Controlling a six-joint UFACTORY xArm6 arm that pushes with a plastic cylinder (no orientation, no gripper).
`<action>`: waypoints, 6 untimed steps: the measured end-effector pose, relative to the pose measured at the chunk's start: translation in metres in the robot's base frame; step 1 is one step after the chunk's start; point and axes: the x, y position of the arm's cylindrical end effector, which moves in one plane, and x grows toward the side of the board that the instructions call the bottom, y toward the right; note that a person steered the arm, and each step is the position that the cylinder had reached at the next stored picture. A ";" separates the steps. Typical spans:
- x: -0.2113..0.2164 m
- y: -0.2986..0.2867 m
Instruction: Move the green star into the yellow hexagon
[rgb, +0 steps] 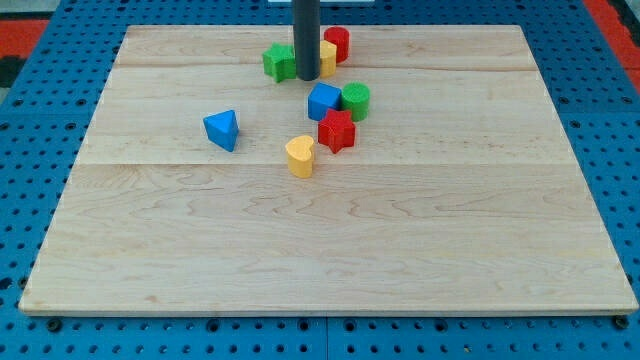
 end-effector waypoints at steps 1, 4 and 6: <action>0.016 -0.031; -0.049 -0.027; -0.006 -0.052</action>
